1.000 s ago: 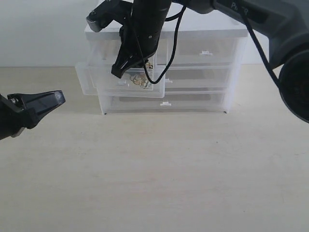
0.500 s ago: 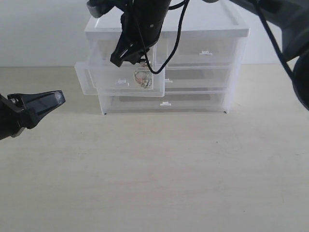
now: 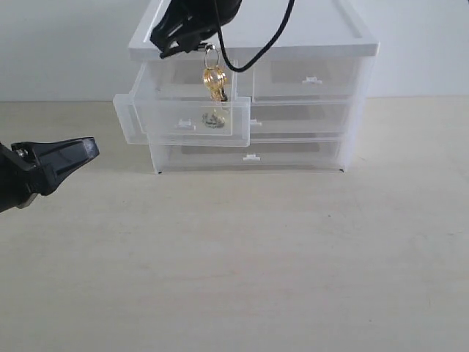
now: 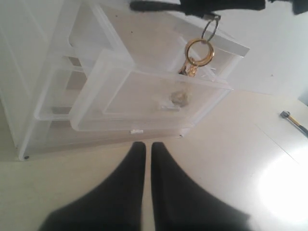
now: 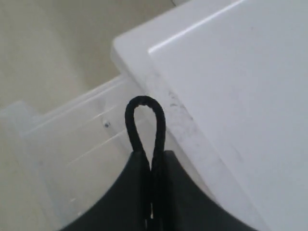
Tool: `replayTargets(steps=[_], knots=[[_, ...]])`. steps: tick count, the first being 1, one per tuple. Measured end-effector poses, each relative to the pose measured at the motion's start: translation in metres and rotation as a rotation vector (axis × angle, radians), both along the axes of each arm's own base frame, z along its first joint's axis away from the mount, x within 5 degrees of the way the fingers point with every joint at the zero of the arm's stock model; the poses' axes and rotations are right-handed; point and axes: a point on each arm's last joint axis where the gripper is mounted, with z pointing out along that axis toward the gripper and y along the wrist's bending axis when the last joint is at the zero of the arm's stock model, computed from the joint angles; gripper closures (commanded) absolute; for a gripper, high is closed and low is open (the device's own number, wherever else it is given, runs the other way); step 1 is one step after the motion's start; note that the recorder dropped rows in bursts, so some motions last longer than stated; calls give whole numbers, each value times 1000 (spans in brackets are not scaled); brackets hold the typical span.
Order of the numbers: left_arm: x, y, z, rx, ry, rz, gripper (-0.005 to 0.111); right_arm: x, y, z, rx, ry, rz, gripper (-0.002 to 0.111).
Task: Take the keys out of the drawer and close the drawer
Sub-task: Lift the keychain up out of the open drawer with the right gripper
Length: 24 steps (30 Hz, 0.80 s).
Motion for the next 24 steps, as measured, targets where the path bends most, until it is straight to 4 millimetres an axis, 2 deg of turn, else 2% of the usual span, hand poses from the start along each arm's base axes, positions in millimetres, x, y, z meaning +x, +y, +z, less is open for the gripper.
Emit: replayTargets(steps=[3, 15, 24], knots=[[0, 0, 0, 0, 0, 0, 103, -7, -4, 18, 42, -36, 2, 108], [0, 0, 0, 0, 0, 0, 103, -37, -21, 70, 140, -71, 16, 108], [0, 0, 0, 0, 0, 0, 103, -65, -40, 99, 128, -50, 32, 109]])
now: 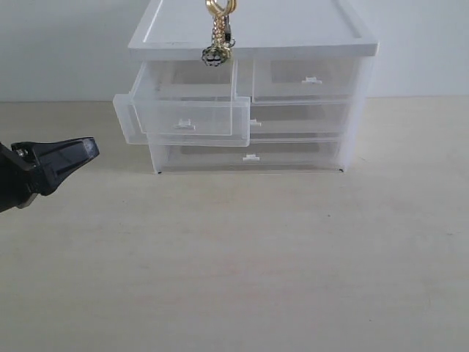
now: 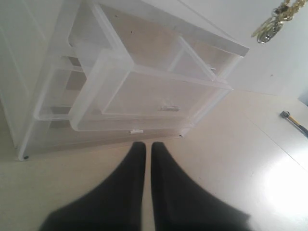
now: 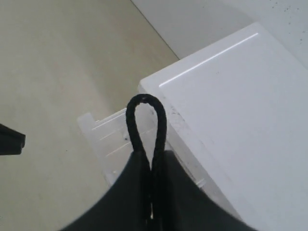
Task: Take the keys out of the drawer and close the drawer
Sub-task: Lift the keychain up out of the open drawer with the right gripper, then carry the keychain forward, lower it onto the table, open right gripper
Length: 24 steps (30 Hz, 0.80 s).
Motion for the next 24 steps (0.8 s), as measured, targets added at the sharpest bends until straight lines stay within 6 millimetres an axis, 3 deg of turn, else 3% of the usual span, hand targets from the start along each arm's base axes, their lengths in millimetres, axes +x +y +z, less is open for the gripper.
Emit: replayTargets(steps=[13, 17, 24], knots=[[0, 0, 0, 0, 0, 0, 103, -30, -19, 22, 50, 34, -15, 109], [0, 0, 0, 1, 0, -2, 103, -40, -27, 15, 33, 76, -26, 109], [-1, -1, 0, 7, 0, -11, 103, -60, -41, -14, -35, 173, -37, 109]])
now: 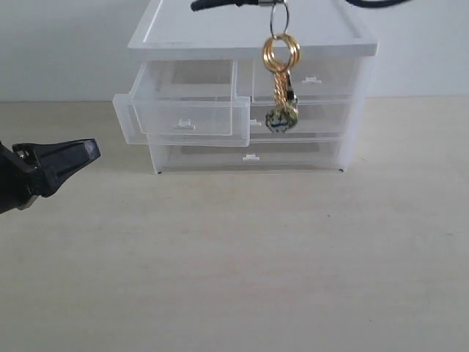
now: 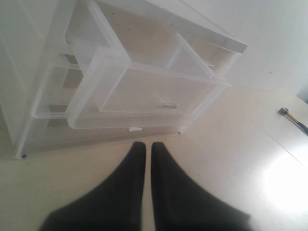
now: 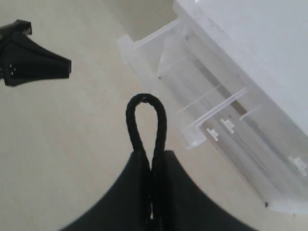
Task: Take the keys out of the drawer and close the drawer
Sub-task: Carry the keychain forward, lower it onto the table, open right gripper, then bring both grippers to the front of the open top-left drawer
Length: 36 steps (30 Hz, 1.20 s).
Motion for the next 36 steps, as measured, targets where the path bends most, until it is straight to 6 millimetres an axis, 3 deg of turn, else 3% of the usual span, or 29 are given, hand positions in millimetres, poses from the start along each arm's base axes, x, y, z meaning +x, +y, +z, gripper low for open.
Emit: replayTargets(steps=[6, 14, 21, 23, 31, 36], knots=[[0, 0, 0, 1, 0, -2, 103, -13, -12, -27, -13, 21, -34, 109], [0, 0, 0, 1, 0, -2, 103, -8, -11, -96, -48, 58, -75, 109], [0, 0, 0, 1, 0, -2, 103, -6, -12, -132, -30, 43, -106, 108], [0, 0, 0, 2, 0, -3, 103, -6, -12, -137, -25, 42, -111, 103], [0, 0, 0, -2, 6, -7, 103, 2, -6, -154, -43, 72, -120, 57], [0, 0, 0, -6, 9, -6, 103, 4, -5, -154, -35, 62, -122, 58]])
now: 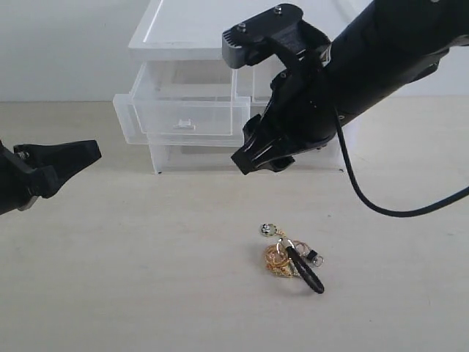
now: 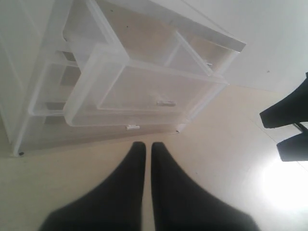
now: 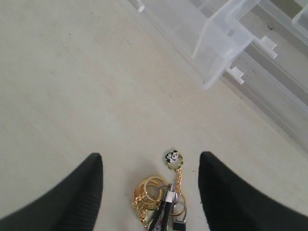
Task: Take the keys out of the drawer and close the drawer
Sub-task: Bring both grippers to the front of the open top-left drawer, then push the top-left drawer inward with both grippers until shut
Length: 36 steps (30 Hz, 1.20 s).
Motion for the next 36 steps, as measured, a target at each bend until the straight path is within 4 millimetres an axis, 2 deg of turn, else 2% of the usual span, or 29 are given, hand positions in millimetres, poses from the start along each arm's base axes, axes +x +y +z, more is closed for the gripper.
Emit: replayTargets(steps=[2, 3, 4, 5, 7, 11, 15, 19, 21, 27, 31, 36], knots=[[0, 0, 0, -1, 1, -1, 103, 0, 0, 0, 4, -4, -3, 69], [0, 0, 0, 0, 2, -3, 103, 1, 0, 0, 8, -3, -8, 85], [-1, -1, 0, 5, 2, -11, 103, 0, 0, 3, 23, -7, -21, 92], [-1, -1, 0, 10, -1, -20, 103, 0, 0, 4, 32, -7, -28, 108], [-2, -3, 0, 35, -5, -61, 103, 1, 1, 2, 87, -38, -55, 108], [5, -6, 3, 117, 4, -146, 103, -4, -2, -31, 227, -59, -144, 108], [15, -8, 13, 159, -8, -206, 103, 0, -2, -41, 296, -105, -214, 108], [24, -12, 21, 198, -23, -234, 103, 11, 20, -67, 281, -99, -218, 108], [29, -18, 19, 218, -16, -253, 103, 16, 27, -73, 274, -99, -213, 108], [49, -36, 5, 286, 20, -306, 103, 30, 38, -77, 269, -145, -202, 108], [62, -37, -3, 309, 37, -301, 103, 37, 39, -79, 273, -201, -211, 108], [77, -38, -3, 337, 15, -285, 103, 43, 43, -78, 268, -244, -201, 108]])
